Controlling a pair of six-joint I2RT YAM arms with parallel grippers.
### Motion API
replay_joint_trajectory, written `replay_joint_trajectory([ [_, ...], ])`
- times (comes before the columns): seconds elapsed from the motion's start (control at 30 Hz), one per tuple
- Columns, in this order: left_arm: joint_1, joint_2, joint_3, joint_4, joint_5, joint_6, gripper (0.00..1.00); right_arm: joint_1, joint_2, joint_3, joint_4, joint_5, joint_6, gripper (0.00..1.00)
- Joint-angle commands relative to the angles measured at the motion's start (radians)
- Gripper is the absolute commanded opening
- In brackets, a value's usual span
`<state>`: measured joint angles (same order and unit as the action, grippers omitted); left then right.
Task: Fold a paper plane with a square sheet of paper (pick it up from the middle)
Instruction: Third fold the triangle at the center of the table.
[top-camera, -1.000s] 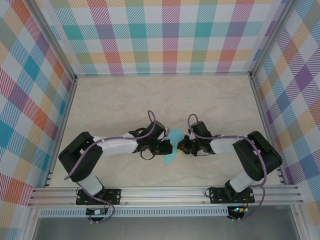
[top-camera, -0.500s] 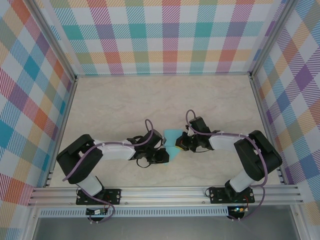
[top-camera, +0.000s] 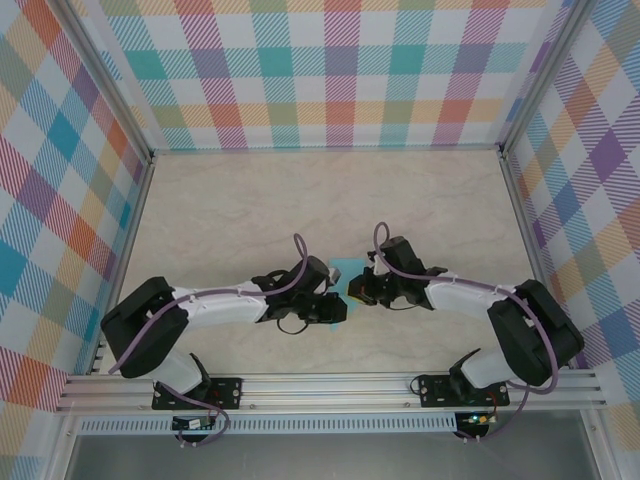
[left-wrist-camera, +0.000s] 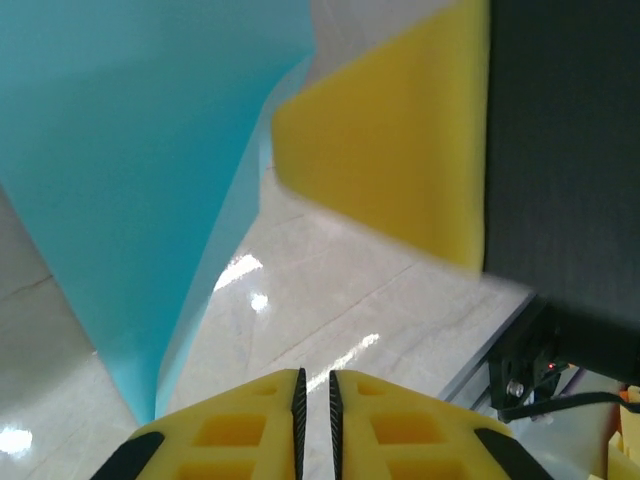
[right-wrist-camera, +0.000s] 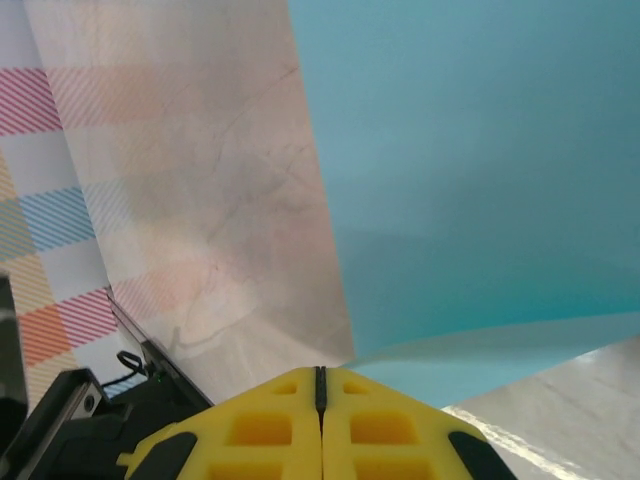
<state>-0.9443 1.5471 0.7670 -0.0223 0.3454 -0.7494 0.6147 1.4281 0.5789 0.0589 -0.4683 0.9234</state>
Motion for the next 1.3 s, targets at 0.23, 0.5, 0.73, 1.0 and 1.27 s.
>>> replay_joint_trajectory([
  [0.23, -0.007, 0.057, 0.015, -0.075, -0.148, -0.002, 0.1, 0.036, 0.054, -0.022, 0.009, 0.002, 0.002, 0.04],
  [0.5, -0.007, 0.108, 0.009, -0.057, -0.141, 0.003, 0.08, 0.04, 0.101, -0.014, 0.056, -0.039, 0.012, 0.04],
  [0.73, -0.007, 0.103, 0.008, -0.065, -0.126, 0.024, 0.09, 0.053, 0.166, 0.02, 0.09, -0.06, 0.019, 0.04],
  [1.0, -0.008, 0.07, 0.012, -0.082, -0.115, 0.033, 0.1, 0.053, 0.221, -0.013, 0.041, 0.046, 0.007, 0.02],
  [1.27, -0.008, -0.017, -0.01, 0.015, -0.071, -0.023, 0.13, 0.053, 0.233, -0.065, 0.061, 0.077, 0.022, 0.01],
])
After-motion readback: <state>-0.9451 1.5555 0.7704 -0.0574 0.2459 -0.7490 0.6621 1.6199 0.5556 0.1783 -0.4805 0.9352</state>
